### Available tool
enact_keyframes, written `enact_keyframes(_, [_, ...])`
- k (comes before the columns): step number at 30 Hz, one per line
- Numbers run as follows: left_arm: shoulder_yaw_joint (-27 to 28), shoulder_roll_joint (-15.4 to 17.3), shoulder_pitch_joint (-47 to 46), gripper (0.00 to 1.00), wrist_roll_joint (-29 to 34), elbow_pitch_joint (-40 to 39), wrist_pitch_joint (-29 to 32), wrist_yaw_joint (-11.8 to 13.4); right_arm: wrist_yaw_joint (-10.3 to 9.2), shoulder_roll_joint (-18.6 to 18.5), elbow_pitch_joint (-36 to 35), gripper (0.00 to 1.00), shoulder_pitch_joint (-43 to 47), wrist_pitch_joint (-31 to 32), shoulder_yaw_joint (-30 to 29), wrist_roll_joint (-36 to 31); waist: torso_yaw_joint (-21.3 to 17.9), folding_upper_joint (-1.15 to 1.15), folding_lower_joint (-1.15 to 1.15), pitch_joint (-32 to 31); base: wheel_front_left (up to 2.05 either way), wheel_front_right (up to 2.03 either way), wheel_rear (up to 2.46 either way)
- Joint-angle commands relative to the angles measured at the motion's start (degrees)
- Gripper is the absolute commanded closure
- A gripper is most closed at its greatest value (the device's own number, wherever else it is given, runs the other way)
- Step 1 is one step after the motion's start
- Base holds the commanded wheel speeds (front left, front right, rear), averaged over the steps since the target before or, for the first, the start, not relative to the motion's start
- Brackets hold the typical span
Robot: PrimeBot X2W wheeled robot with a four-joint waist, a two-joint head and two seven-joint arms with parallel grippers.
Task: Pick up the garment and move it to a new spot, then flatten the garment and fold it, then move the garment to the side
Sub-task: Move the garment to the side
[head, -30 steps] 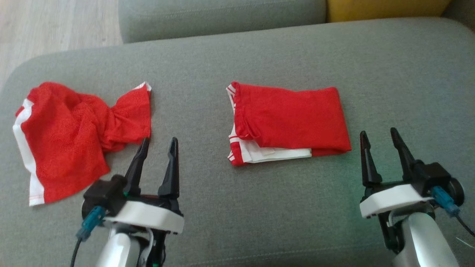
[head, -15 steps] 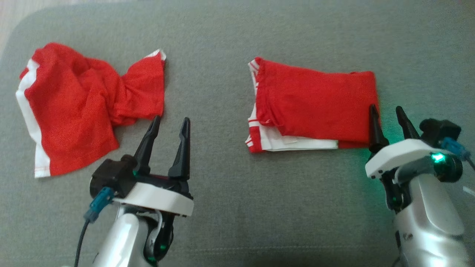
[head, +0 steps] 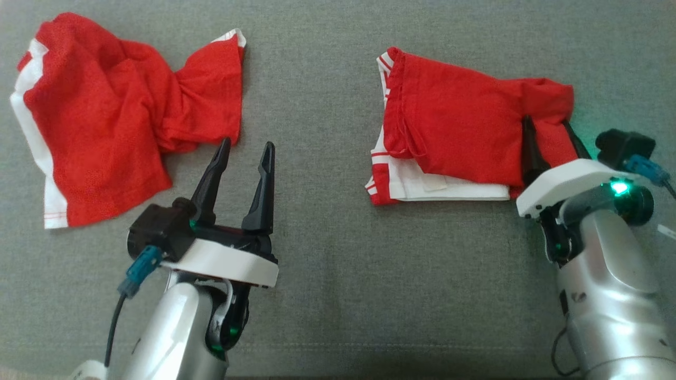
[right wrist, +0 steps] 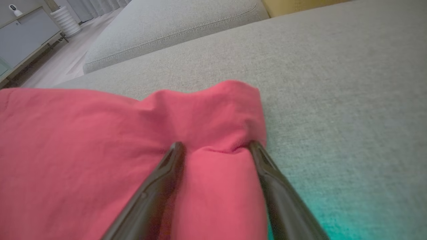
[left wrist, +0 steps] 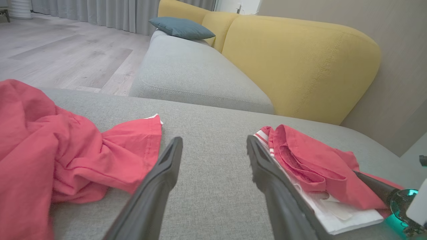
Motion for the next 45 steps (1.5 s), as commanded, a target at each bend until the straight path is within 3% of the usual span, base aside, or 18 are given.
enact_keyframes(1, [1.7,0.4,-1.8,0.0,0.1,-1.7,-0.3,0.1,-0.04,0.5,-0.2,0.0,-1.0,-0.1,2.0,-0.6,-0.3,0.0,0.0,0.3,0.0,0.0,0.0])
enact_keyframes(2, [1.8,0.4,-2.0,0.0,0.1,-1.7,-0.3,0.1,-0.04,0.5,0.1,0.44,-1.3,-0.3,2.0,-0.9,-0.4,0.0,0.0,0.4,0.0,0.0,0.0])
enact_keyframes(3, [1.8,0.4,-2.1,0.0,0.1,-1.6,-0.3,0.1,-0.04,0.4,0.4,1.0,-1.5,-0.6,2.1,-1.5,-0.6,0.0,0.0,0.4,0.0,0.0,0.0])
enact_keyframes(8, [1.9,0.4,-2.4,0.0,0.3,-1.1,-0.3,-0.1,-0.04,-4.3,1.2,1.0,-3.0,-2.6,2.6,-5.1,-1.5,0.0,0.0,-0.3,0.0,0.0,0.0])
enact_keyframes(15, [2.5,0.4,-2.0,0.0,0.5,-1.1,-0.3,-0.4,-0.04,-16.3,2.1,1.0,-6.6,-3.6,1.1,-11.4,-2.0,0.0,0.0,-1.3,0.0,0.0,0.0])
enact_keyframes(18, [2.4,0.4,-2.0,0.0,0.4,-1.2,-0.3,-0.5,-0.04,-22.3,1.8,1.0,-8.1,-4.9,0.4,-17.8,-1.8,0.0,0.0,-1.2,0.0,0.0,0.0])
enact_keyframes(20, [2.3,0.4,-1.9,0.0,0.3,-1.5,-0.3,-0.5,-0.04,-24.3,1.6,1.0,-8.9,-5.5,-1.1,-21.4,-1.6,0.0,0.0,-1.2,0.0,0.0,0.0])
enact_keyframes(28, [2.2,0.4,-1.8,0.0,0.6,-1.7,-0.3,0.0,-0.04,-25.7,2.1,1.0,-10.5,-6.4,-6.3,-28.1,-0.6,0.0,0.0,-0.7,0.0,0.0,0.0])
enact_keyframes(39, [2.7,0.4,-2.0,0.0,0.3,-1.4,-0.3,-0.1,-0.04,-24.6,4.0,1.0,-12.2,-7.8,-9.2,-29.3,-0.2,0.0,0.0,0.0,0.0,0.0,0.0])
enact_keyframes(41, [2.7,0.4,-2.0,0.0,0.3,-1.2,-0.3,-0.2,-0.04,-23.8,4.3,0.26,-12.6,-8.3,-9.3,-28.6,-0.4,0.0,0.0,-0.3,0.0,0.0,0.0])
enact_keyframes(42, [2.7,0.4,-2.0,0.0,0.2,-1.1,-0.3,-0.2,-0.04,-23.4,4.4,0.0,-12.7,-8.5,-9.4,-28.3,-0.5,0.0,0.0,-0.7,0.0,0.0,0.0])
enact_keyframes(45, [2.8,0.4,-1.9,0.0,0.1,-0.9,-0.3,-0.3,-0.04,-21.7,4.6,0.0,-12.9,-9.3,-8.8,-27.0,-0.8,0.0,0.0,-2.0,0.0,0.0,0.0])
